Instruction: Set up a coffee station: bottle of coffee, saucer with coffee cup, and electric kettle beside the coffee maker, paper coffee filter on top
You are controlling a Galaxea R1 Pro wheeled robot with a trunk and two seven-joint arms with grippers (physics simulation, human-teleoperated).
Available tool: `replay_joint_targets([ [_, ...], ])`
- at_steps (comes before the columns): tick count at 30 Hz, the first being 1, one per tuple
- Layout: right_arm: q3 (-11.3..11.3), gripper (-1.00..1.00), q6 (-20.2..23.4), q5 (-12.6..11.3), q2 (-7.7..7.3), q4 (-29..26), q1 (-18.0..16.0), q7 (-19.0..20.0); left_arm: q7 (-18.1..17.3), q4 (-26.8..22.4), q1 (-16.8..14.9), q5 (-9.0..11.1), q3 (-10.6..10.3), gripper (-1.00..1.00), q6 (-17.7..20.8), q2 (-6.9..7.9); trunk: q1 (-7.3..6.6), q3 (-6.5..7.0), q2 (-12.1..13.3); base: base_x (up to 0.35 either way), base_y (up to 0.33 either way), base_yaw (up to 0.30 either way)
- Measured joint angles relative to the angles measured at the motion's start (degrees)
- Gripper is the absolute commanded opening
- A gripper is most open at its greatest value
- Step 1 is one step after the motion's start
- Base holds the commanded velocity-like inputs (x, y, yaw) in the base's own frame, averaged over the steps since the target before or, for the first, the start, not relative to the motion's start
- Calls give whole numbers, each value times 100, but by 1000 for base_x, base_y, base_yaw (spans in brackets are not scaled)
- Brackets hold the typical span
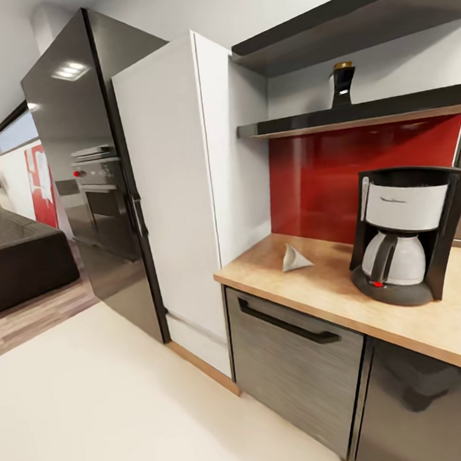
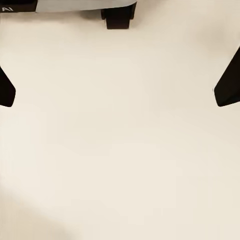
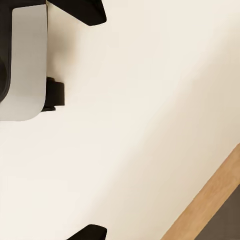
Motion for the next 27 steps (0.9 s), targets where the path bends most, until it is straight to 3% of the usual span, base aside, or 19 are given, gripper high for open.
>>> replay_joint_targets([
  [13,-10,100,-5,-2,0,0,-1,0,0,0,0,2,2,100,0,0,0,0,0,239,231,-10],
  [27,-2,100,1,-3,-9,-3,1,8,0,4,-2,4,15,100,-10,-5,2,0,0,28,27,-252],
])
